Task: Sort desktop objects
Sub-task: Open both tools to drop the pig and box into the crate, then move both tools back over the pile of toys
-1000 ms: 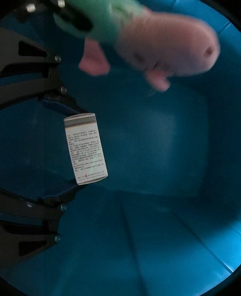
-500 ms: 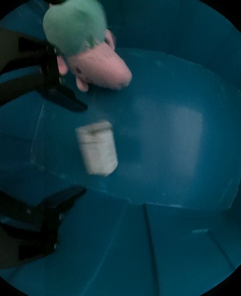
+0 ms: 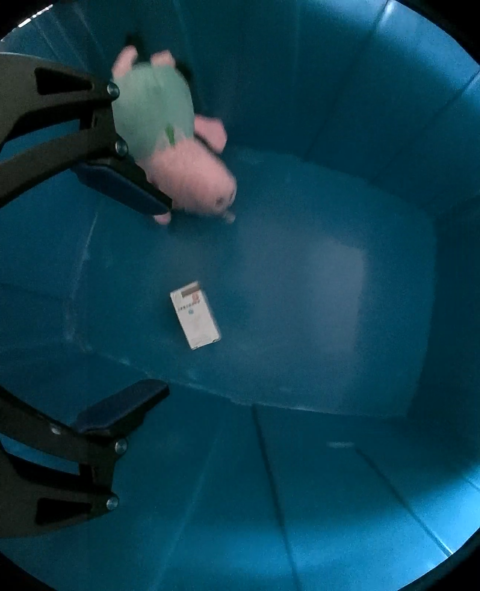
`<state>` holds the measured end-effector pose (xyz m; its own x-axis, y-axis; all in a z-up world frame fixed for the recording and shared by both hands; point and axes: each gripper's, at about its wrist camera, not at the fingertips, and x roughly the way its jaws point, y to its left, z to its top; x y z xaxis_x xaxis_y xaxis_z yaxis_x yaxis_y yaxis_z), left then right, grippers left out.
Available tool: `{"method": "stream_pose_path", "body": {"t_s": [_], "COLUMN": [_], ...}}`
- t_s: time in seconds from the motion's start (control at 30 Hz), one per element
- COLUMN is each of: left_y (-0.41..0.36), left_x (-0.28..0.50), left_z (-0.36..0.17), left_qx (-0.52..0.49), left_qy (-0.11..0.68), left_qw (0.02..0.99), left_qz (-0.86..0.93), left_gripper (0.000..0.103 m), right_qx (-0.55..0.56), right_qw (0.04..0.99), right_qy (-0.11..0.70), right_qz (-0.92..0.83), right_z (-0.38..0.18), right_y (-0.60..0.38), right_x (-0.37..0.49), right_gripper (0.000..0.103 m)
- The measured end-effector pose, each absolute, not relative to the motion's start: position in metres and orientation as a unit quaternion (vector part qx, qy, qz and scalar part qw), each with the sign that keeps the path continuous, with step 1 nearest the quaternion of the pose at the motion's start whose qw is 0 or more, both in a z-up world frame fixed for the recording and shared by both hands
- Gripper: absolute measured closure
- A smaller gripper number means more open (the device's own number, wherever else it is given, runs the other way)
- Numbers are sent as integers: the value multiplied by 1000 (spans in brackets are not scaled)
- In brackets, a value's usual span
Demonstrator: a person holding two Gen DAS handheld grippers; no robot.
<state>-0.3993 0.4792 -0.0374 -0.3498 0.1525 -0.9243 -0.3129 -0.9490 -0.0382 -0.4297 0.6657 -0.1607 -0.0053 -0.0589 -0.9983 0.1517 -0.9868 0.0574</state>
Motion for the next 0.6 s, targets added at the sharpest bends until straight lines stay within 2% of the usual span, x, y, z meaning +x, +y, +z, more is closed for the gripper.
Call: {"method": "stream_pose_path", "body": {"t_s": [0.27, 0.33, 0.4, 0.6], "left_y": [434, 419, 400, 344], "left_x": [-339, -325, -307, -262], "left_z": [29, 41, 47, 58], "left_qx": [-432, -410, -390, -349], "left_qy": [54, 48, 44, 42], "left_qw": [180, 190, 194, 200], "left_qz": [882, 891, 899, 914], "left_gripper": [16, 8, 4, 1], "right_qx": [594, 569, 542, 485], "right_qw": [57, 51, 41, 30], "right_qy": [41, 30, 28, 16], "right_qz": [-801, -821, -839, -874], "right_z": [-41, -16, 5, 40], "right_y": [623, 609, 595, 549], "right_x": [-380, -364, -341, -272], "right_gripper": [12, 12, 12, 11]}}
